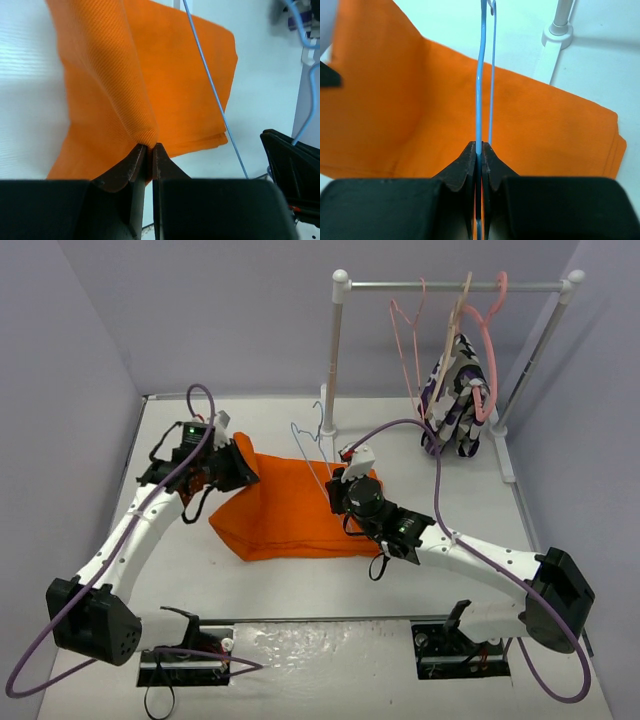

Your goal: Place the trousers on the hanger

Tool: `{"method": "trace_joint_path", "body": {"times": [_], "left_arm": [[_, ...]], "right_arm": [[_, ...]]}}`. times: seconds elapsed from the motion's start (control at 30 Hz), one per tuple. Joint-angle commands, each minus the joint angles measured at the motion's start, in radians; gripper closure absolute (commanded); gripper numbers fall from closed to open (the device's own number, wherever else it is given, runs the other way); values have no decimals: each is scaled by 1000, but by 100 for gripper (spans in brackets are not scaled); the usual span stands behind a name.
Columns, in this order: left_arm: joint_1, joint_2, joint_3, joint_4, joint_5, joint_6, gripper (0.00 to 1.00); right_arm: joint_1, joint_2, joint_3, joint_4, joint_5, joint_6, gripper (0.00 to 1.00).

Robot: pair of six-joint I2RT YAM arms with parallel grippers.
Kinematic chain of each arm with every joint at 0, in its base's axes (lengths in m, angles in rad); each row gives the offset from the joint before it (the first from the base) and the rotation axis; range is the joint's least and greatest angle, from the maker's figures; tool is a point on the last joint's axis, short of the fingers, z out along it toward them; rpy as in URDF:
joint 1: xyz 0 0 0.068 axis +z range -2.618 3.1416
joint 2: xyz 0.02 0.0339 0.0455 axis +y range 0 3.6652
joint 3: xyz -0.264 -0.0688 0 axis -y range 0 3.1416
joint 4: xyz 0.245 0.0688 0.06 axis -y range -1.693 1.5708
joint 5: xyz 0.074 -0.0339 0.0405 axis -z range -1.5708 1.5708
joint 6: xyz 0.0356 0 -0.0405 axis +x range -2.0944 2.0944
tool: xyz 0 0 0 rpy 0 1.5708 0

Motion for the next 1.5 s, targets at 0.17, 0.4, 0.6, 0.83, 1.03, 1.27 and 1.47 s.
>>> {"method": "trace_joint_path", "body": {"times": [0.17,0.4,0.6,0.83,1.03,1.27,1.47], "left_arm": [[-152,115,64,260,21,-132,100],[-207,220,92,343,41,-153,100],[-239,278,115,375,53,-157,100],[-256,288,139,375,54,-150,100],[-261,278,143,372,27,-136,100],[-265,305,128,461,-71,-151,100],[-293,332,76,651,-122,-185,100]], "right_arm": [[3,-22,-5,149,-67,27,100],[1,-62,-60,178,-121,32,100],[-9,-91,-71,177,-119,15,100],[-37,-111,-85,185,-141,16,100],[-46,-96,-73,178,-185,14,100],[-44,-112,-142,181,-216,79,100],[-44,-149,-237,189,-189,126,100]]}}
